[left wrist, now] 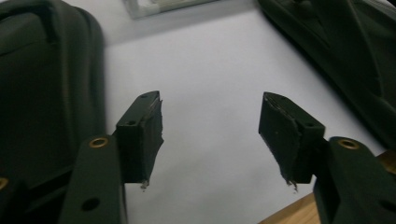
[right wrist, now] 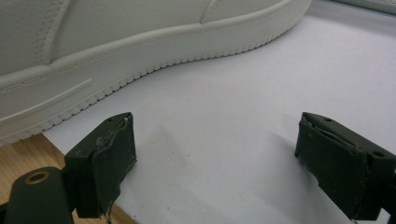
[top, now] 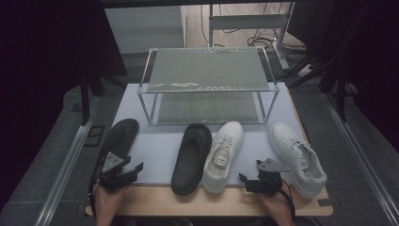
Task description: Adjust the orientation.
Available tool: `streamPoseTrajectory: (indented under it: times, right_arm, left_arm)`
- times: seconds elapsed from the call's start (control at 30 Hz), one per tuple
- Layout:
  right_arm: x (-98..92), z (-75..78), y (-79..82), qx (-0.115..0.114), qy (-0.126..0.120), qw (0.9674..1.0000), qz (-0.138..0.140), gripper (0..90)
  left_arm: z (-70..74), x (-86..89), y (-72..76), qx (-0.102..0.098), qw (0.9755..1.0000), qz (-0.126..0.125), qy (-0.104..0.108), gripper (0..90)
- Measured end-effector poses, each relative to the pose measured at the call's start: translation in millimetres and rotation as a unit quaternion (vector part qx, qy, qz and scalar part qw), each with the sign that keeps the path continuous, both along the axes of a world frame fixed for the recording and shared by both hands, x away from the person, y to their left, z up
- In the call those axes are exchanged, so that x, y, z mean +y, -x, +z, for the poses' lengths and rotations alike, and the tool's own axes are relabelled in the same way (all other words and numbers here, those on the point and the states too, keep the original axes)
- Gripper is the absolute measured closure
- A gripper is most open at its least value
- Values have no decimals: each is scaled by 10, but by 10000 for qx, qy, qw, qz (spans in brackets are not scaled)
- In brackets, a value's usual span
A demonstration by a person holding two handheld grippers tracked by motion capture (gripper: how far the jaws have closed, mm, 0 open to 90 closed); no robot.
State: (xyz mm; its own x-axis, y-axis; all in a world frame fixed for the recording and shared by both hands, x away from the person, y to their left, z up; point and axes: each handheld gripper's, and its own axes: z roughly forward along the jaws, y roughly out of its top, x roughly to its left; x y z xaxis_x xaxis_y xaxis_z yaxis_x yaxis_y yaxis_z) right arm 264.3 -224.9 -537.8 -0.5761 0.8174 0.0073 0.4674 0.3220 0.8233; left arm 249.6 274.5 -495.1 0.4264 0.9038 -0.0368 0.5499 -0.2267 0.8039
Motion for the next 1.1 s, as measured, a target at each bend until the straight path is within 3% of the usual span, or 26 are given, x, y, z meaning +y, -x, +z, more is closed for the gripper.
streamPoseTrajectory:
  times: [0.43, 0.7, 1.1]
  right_arm:
    - [0, 0, 0, 1, 0, 10000, 0, 124]
    - [0, 0, 0, 0, 1, 10000, 1, 124]
    - [0, 0, 0, 1, -2, 10000, 1, 124]
  left_arm:
    - [169, 275, -125, 73, 9993, 378, -10, 544]
    - [103, 426, -269, 296, 9980, 558, 5, 638]
    - [62, 429, -476, 560, 9965, 620, 1, 690]
